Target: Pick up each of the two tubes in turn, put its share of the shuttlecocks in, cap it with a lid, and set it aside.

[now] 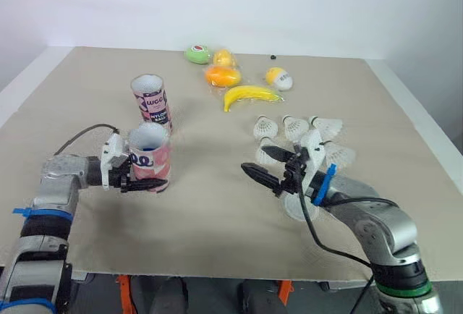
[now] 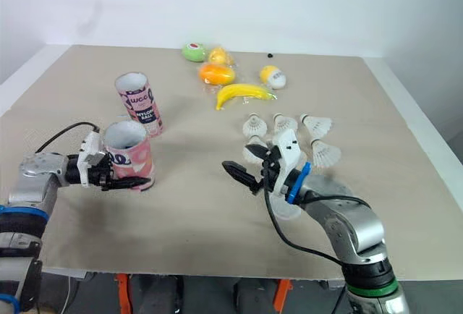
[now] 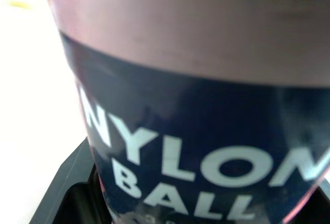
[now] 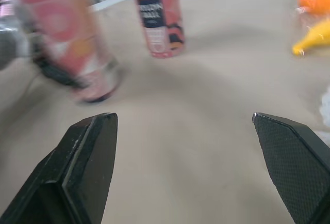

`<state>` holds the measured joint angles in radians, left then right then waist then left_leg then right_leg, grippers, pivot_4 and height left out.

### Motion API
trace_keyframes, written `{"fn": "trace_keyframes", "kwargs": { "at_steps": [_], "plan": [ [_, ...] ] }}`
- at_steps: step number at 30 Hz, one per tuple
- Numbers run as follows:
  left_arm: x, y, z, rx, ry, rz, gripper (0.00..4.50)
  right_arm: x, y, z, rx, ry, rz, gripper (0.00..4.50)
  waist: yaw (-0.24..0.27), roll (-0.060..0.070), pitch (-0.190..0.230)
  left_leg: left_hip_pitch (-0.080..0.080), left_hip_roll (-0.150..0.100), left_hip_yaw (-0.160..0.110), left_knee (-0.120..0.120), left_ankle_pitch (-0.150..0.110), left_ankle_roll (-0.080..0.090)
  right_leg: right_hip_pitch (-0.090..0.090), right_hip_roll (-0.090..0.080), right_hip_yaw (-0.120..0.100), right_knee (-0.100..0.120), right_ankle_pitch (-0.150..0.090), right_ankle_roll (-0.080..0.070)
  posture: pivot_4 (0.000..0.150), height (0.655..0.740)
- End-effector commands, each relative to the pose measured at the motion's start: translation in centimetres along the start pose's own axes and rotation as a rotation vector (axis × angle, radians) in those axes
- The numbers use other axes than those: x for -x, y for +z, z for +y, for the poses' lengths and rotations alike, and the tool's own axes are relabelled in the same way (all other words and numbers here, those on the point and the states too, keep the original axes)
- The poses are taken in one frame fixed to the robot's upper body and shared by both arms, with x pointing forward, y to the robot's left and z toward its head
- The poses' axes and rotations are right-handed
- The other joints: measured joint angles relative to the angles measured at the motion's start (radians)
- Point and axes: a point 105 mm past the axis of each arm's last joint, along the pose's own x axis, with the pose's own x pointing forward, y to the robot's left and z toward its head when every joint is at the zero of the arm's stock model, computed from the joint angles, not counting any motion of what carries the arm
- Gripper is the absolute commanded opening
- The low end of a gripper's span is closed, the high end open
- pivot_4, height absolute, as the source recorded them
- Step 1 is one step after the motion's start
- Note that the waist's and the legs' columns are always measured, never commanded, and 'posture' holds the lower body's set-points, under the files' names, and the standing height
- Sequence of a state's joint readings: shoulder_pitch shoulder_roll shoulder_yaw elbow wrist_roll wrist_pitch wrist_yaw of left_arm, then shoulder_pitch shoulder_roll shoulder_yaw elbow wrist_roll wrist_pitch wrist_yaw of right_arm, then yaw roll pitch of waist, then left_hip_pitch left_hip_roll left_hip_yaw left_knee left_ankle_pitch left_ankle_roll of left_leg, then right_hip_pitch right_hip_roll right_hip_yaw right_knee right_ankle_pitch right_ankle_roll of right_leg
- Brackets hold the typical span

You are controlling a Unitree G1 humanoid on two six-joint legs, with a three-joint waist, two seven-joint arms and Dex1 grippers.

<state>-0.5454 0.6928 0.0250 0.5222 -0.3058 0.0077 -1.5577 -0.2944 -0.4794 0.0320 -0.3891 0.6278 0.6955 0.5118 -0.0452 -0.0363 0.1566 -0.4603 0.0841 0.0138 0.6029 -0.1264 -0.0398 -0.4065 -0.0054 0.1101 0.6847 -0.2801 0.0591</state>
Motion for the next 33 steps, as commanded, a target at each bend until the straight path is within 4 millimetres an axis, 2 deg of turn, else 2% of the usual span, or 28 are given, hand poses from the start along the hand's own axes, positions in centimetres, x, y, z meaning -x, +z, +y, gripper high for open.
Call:
{"fn": "trace_keyframes", "kwargs": {
  "at_steps": [1, 7, 12, 24, 33],
  "plan": [
    [-0.1, -0.5, -2.1, 0.008, -0.162, 0.177, 3.11, -0.8, -0.5, -0.6, 0.007, -0.049, 0.034, 4.50, 0.000, 0.000, 0.000, 0.000, 0.000, 0.000, 0.000, 0.000, 0.000, 0.000, 0.000, 0.000, 0.000, 0.000, 0.000, 0.150, 0.7179],
    [0.5, -1.5, -2.8, -0.017, -0.241, 0.339, 3.11, -1.6, -1.6, -2.0, -0.011, -0.127, 0.095, 4.50, -0.003, 0.004, -0.002, 0.001, 0.001, 0.000, -0.001, 0.000, 0.000, 0.000, 0.001, 0.000, 0.000, -0.001, -0.002, 0.150, 0.7179],
    [-0.1, -1.0, -2.7, -0.027, -0.264, 0.312, 3.11, -1.8, -1.7, -2.9, 0.024, -0.186, 0.118, 4.50, -0.003, 0.006, -0.002, 0.003, 0.002, 0.001, -0.001, 0.000, 0.000, 0.000, 0.002, 0.000, 0.001, -0.002, -0.002, 0.150, 0.7179],
    [-0.7, -1.3, -3.1, -0.030, -0.285, 0.297, 3.11, -1.4, -2.0, -4.7, 0.125, -0.305, 0.178, 4.50, -0.002, 0.006, -0.002, 0.002, 0.001, 0.001, -0.001, -0.001, 0.001, 0.000, 0.001, 0.000, 0.001, -0.004, 0.000, 0.150, 0.7179],
    [-1.0, -1.5, -3.2, -0.028, -0.286, 0.277, 3.11, -2.3, -1.3, -4.8, 0.135, -0.326, 0.154, 4.50, -0.001, 0.008, -0.003, 0.002, 0.001, 0.001, -0.001, -0.001, 0.001, 0.000, 0.001, 0.000, 0.001, -0.004, 0.000, 0.150, 0.7179]
  ]
}}
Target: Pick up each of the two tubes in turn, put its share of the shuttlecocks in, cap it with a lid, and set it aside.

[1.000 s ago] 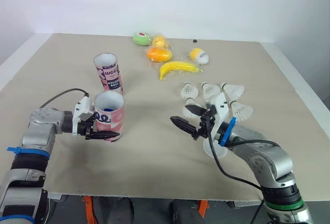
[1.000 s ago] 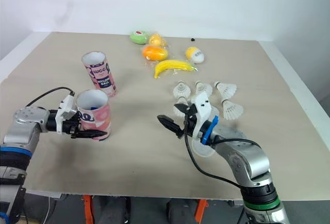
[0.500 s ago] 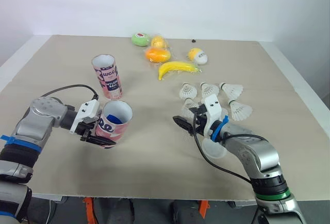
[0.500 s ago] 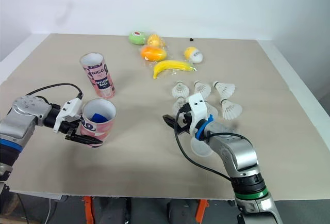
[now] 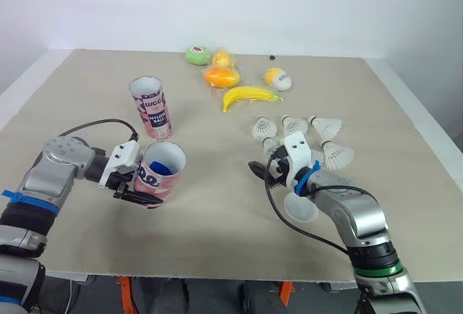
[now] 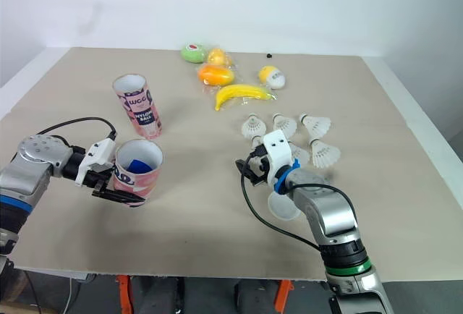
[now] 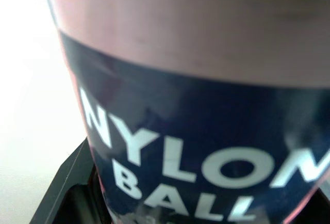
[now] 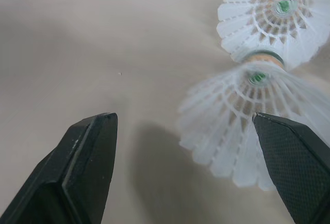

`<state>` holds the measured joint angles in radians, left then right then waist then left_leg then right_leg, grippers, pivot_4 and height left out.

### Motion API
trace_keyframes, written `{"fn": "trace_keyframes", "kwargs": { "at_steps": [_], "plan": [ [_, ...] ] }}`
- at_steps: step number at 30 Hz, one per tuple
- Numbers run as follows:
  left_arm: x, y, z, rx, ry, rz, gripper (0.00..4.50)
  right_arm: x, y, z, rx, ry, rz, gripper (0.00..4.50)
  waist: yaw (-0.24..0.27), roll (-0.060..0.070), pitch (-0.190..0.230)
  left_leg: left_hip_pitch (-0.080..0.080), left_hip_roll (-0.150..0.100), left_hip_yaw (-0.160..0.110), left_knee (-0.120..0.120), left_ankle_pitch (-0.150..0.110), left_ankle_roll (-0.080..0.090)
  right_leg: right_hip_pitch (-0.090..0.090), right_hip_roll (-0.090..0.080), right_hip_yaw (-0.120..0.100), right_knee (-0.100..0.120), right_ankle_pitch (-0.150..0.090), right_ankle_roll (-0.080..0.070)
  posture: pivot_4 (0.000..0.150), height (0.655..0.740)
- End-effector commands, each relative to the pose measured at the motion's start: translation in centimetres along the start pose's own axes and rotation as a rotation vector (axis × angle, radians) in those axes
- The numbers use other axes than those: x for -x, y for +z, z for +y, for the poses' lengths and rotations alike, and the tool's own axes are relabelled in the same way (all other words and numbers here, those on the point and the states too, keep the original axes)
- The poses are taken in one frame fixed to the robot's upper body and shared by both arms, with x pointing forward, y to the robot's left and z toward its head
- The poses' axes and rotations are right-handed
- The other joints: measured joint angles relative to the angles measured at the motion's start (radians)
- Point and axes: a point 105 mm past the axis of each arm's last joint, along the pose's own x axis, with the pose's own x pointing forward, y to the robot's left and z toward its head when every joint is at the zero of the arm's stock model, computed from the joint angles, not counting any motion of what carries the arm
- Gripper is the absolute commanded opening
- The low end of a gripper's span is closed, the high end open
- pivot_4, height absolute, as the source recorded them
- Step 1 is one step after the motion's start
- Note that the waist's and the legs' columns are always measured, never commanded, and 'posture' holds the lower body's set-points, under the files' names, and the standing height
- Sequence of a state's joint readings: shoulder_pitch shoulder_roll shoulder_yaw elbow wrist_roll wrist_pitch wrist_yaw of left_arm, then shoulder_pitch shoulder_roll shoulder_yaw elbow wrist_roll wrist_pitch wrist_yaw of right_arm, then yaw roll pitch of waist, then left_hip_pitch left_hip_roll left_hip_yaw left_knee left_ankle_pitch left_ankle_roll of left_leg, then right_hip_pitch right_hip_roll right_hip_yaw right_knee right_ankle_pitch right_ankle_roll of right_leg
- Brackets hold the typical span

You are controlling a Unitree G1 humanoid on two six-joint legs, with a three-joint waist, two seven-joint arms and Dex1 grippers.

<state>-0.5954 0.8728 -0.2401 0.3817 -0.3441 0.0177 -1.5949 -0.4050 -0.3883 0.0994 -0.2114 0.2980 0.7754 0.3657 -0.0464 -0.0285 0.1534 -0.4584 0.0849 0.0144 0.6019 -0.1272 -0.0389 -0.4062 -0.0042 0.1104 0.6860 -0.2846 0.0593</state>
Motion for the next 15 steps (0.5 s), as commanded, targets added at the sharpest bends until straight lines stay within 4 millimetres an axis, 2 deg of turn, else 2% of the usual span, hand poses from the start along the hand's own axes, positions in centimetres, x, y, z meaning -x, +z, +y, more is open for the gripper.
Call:
{"fn": "trace_keyframes", "kwargs": {
  "at_steps": [1, 8, 11, 15],
  "plan": [
    [-1.60, -1.95, -1.40, 0.067, -0.081, 0.030, 3.11, -0.18, 1.79, -0.31, 0.035, -0.030, -0.055, 4.50, 0.000, 0.000, 0.000, 0.000, 0.000, 0.000, 0.000, 0.000, 0.000, 0.000, 0.000, 0.000, 0.000, 0.000, 0.000, 0.150, 0.7179],
    [-1.94, -1.81, -1.50, 0.068, -0.084, 0.012, 3.11, -0.82, 1.67, -0.51, 0.057, -0.100, -0.035, 4.50, 0.002, 0.001, -0.001, 0.000, -0.001, 0.000, 0.000, 0.000, 0.000, 0.000, 0.000, 0.000, 0.000, 0.000, 0.000, 0.150, 0.7179],
    [-1.98, -1.71, -1.52, 0.068, -0.085, 0.007, 3.08, -0.83, 1.73, -0.59, 0.070, -0.116, -0.032, 3.71, 0.002, 0.002, -0.001, 0.000, -0.001, 0.000, 0.000, 0.000, 0.000, 0.000, -0.001, 0.000, 0.000, 0.000, 0.000, 0.150, 0.7179],
    [-2.01, -1.64, -1.50, 0.067, -0.084, 0.002, 3.08, -0.82, 2.21, -0.26, 0.088, -0.109, -0.047, 1.71, 0.002, 0.002, -0.001, 0.000, -0.001, 0.000, 0.000, 0.000, 0.000, 0.000, -0.001, 0.000, 0.000, 0.000, 0.000, 0.150, 0.7179]
  ]
}}
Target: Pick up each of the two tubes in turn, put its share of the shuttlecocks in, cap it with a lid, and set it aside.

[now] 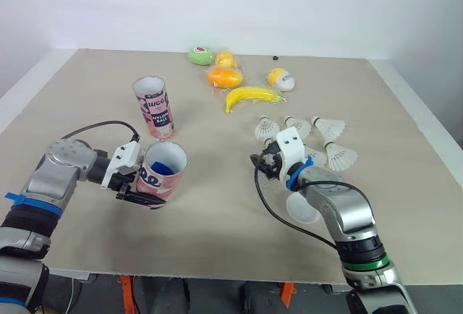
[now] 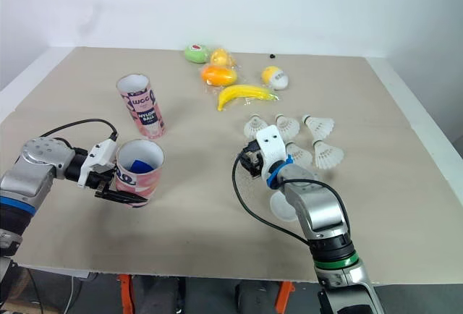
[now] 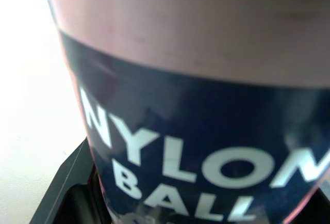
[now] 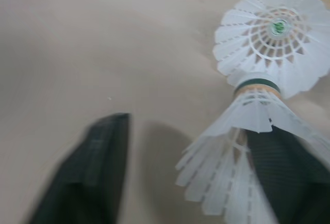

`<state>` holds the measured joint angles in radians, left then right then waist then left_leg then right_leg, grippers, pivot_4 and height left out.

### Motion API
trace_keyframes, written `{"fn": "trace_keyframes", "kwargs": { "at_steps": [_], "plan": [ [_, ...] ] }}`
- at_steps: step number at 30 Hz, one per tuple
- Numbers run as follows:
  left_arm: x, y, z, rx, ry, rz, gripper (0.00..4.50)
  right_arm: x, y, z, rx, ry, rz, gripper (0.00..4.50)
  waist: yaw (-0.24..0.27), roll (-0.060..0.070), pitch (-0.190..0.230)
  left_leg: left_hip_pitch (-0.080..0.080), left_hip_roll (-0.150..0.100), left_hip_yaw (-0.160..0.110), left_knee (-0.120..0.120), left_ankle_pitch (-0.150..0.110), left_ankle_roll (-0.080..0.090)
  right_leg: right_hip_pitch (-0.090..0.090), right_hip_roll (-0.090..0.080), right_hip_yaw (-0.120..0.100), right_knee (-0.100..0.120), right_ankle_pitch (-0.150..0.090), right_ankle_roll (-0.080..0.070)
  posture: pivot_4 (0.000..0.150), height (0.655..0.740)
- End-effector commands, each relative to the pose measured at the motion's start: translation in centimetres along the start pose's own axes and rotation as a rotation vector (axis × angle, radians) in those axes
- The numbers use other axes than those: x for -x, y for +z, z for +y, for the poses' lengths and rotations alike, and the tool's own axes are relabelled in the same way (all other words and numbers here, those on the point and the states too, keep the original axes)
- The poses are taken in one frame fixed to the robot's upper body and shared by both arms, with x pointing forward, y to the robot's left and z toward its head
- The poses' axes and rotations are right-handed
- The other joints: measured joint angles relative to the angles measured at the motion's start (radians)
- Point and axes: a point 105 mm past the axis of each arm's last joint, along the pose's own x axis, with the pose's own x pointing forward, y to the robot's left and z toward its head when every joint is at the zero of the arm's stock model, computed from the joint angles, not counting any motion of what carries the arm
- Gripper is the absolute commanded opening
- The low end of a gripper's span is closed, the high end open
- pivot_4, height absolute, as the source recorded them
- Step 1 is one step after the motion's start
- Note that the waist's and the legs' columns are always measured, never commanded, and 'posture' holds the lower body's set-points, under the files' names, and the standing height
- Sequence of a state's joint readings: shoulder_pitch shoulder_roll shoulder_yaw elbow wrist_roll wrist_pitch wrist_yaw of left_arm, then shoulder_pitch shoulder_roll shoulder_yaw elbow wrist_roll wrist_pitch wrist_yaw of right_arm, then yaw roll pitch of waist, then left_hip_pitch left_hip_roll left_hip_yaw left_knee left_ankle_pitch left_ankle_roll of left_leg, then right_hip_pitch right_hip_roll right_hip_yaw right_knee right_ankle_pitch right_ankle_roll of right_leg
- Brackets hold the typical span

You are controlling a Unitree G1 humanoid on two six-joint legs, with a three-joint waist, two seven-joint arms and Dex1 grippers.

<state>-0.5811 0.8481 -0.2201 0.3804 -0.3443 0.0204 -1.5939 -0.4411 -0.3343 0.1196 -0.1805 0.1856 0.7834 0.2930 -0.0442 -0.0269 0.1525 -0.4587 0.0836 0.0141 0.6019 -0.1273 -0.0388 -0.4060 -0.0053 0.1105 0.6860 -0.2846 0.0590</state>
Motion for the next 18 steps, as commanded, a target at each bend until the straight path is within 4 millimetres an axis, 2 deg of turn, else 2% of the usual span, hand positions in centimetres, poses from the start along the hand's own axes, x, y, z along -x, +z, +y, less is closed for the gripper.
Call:
{"fn": "trace_keyframes", "kwargs": {
  "at_steps": [1, 4, 13, 18],
  "plan": [
    [-1.6, -1.7, -1.4, 0.062, -0.087, 0.032, 3.08, 0.2, 2.0, 0.2, 0.041, -0.003, -0.066, 1.32, 0.000, 0.000, 0.000, 0.000, 0.000, 0.000, 0.000, 0.000, 0.000, 0.000, 0.000, 0.000, 0.000, 0.000, 0.000, 0.150, 0.7179],
    [-1.6, -1.6, -1.4, 0.062, -0.088, 0.030, 3.08, 0.4, 2.4, 0.4, 0.058, 0.006, -0.078, 0.05, 0.000, 0.000, 0.000, 0.000, 0.000, 0.000, 0.000, 0.000, 0.000, 0.000, 0.000, 0.000, 0.000, 0.000, 0.000, 0.150, 0.7179],
    [-1.5, -1.6, -1.4, 0.060, -0.089, 0.032, 3.08, 1.4, 4.1, 1.8, 0.106, 0.099, -0.127, 0.05, 0.000, 0.000, 0.000, 0.000, 0.000, 0.000, 0.000, 0.000, 0.000, 0.000, 0.000, 0.000, 0.000, 0.000, 0.000, 0.150, 0.7179],
    [-1.6, -1.5, -1.3, 0.061, -0.090, 0.030, 3.08, 2.9, 5.5, 3.7, 0.114, 0.278, -0.192, 0.05, 0.000, 0.000, 0.000, 0.000, 0.000, 0.000, 0.000, 0.000, 0.000, 0.000, 0.000, 0.000, 0.000, 0.000, 0.000, 0.150, 0.7179]
  ]
}}
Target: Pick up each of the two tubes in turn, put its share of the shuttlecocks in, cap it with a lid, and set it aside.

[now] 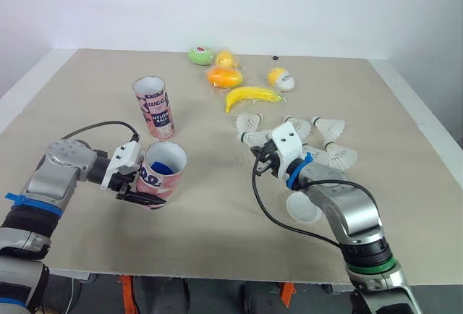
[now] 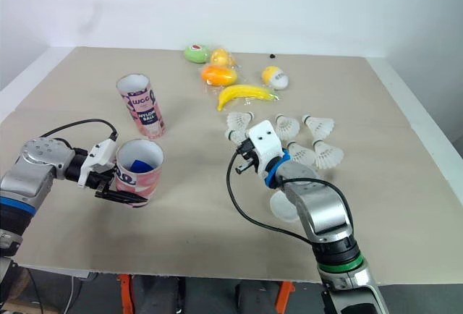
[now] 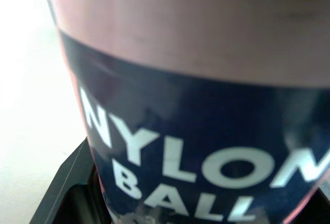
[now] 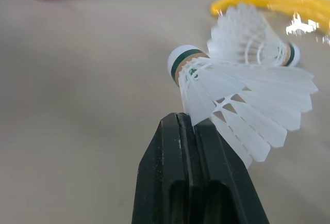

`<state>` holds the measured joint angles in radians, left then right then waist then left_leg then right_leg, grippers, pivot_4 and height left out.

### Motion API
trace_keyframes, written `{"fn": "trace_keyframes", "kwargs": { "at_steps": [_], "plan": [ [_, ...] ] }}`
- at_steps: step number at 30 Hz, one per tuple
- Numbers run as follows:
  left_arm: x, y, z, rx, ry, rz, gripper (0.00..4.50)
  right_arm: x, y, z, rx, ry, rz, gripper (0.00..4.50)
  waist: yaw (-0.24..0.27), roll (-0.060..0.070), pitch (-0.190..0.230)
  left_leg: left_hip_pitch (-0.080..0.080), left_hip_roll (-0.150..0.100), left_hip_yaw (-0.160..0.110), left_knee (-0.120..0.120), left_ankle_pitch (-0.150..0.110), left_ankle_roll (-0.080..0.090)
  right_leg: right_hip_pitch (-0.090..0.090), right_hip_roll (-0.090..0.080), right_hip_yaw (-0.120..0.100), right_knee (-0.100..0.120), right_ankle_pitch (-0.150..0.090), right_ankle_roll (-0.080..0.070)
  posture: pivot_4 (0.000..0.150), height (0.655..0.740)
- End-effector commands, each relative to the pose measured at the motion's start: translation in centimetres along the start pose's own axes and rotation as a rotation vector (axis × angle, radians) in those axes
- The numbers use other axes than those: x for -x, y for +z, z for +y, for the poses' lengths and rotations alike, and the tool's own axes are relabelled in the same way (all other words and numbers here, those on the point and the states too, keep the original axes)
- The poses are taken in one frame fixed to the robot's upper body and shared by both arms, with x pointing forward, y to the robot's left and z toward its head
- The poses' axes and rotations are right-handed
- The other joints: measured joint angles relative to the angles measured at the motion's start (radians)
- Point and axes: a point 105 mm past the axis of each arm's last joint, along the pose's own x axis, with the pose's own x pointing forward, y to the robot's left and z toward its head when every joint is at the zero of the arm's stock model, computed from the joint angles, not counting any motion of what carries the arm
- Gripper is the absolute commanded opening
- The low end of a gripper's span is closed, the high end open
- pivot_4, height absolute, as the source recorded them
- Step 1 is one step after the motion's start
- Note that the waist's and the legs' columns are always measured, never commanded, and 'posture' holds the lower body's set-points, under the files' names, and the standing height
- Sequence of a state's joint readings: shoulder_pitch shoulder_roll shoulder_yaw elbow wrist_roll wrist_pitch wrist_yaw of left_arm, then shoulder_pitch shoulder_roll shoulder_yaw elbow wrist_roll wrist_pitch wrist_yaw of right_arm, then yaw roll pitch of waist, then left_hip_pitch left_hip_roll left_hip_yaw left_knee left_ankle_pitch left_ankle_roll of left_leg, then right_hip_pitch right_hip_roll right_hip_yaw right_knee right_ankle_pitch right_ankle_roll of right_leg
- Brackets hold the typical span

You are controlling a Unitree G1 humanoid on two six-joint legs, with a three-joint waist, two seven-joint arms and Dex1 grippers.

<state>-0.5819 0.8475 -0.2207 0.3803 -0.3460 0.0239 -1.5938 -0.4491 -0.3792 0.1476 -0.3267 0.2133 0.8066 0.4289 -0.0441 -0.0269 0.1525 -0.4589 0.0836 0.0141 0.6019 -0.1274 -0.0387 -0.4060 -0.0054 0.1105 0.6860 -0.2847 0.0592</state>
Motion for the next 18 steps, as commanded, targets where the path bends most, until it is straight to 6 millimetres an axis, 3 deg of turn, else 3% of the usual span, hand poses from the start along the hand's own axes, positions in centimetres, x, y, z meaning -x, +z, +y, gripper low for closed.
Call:
{"fn": "trace_keyframes", "kwargs": {
  "at_steps": [1, 4, 11, 18],
  "plan": [
    [-1.5, -1.5, -1.3, 0.059, -0.089, 0.032, 3.08, 1.4, 3.8, 1.2, 0.035, 0.134, -0.149, 0.05, 0.000, 0.000, 0.000, 0.000, 0.000, 0.000, 0.000, 0.000, 0.000, 0.000, 0.000, 0.000, 0.000, 0.000, 0.000, 0.150, 0.7179],
    [-1.6, -1.7, -1.3, 0.078, -0.094, 0.033, 3.08, 3.5, 7.4, 2.5, 0.115, 0.301, -0.315, 0.05, 0.001, 0.001, 0.000, 0.000, 0.000, 0.000, 0.000, 0.000, 0.000, 0.000, 0.000, 0.000, 0.000, 0.000, 0.000, 0.150, 0.7179],
    [-1.9, -1.9, -1.2, 0.112, -0.111, 0.044, 3.08, 5.6, 11.2, 5.6, 0.390, 0.649, -0.409, 0.05, 0.001, 0.002, 0.001, 0.000, 0.000, -0.001, 0.000, 0.000, 0.000, 0.001, 0.000, -0.001, 0.000, -0.001, 0.002, 0.150, 0.7179],
    [-2.1, -1.5, -0.5, 0.119, -0.123, 0.049, 3.08, 3.6, 13.0, 7.1, 0.673, 0.812, -0.361, 0.05, 0.007, 0.006, 0.001, 0.001, 0.000, 0.000, 0.002, 0.000, 0.000, 0.000, -0.001, -0.001, 0.000, -0.004, 0.001, 0.150, 0.7179]
  ]
}}
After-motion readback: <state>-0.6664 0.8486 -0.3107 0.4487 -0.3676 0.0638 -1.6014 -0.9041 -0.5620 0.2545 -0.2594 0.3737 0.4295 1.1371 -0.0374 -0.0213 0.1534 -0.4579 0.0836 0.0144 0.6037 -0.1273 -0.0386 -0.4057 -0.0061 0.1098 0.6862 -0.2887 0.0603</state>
